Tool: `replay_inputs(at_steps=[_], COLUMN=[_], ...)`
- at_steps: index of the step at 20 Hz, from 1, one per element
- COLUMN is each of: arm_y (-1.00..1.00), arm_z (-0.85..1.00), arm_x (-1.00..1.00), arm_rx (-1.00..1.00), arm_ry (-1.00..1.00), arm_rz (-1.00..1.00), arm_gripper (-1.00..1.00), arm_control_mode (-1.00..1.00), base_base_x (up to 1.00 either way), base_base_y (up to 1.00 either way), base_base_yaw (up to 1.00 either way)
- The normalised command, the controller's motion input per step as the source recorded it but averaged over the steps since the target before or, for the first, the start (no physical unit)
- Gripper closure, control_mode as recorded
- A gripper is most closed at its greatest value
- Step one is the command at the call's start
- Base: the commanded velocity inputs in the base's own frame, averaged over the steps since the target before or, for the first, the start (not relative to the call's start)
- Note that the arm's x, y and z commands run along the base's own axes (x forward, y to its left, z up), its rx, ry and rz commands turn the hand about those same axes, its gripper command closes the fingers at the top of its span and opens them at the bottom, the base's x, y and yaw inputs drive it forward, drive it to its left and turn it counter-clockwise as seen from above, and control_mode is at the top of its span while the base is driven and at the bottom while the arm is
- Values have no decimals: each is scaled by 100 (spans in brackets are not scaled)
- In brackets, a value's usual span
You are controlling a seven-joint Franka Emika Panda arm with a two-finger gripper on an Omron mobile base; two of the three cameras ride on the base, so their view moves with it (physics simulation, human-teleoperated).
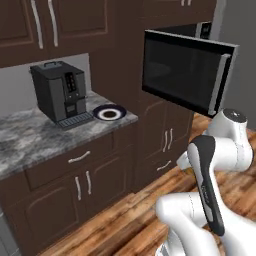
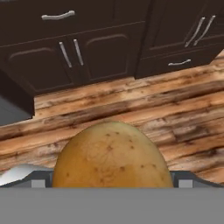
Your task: Pick the potato from the counter and place it in the microwave.
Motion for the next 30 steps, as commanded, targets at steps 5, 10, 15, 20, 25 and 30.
replay_inputs(at_steps=[5,10,15,20,25,30], arm_y=[0,0,0,0,0,0], arm_z=[0,0,0,0,0,0], arm_x=[0,0,0,0,0,0], arm_rx=[0,0,0,0,0,0], arm_ry=[0,0,0,0,0,0], arm_rz=[0,0,0,0,0,0], arm_gripper=[100,100,100,100,100,100], arm_control_mode=[100,100,100,100,100,100], base_base_x=[-8,79,100,100,100,100], base_base_y=[-97,-100,-92,-72,-34,-9], base_base_yaw=[-41,-24,-2,33,51,54])
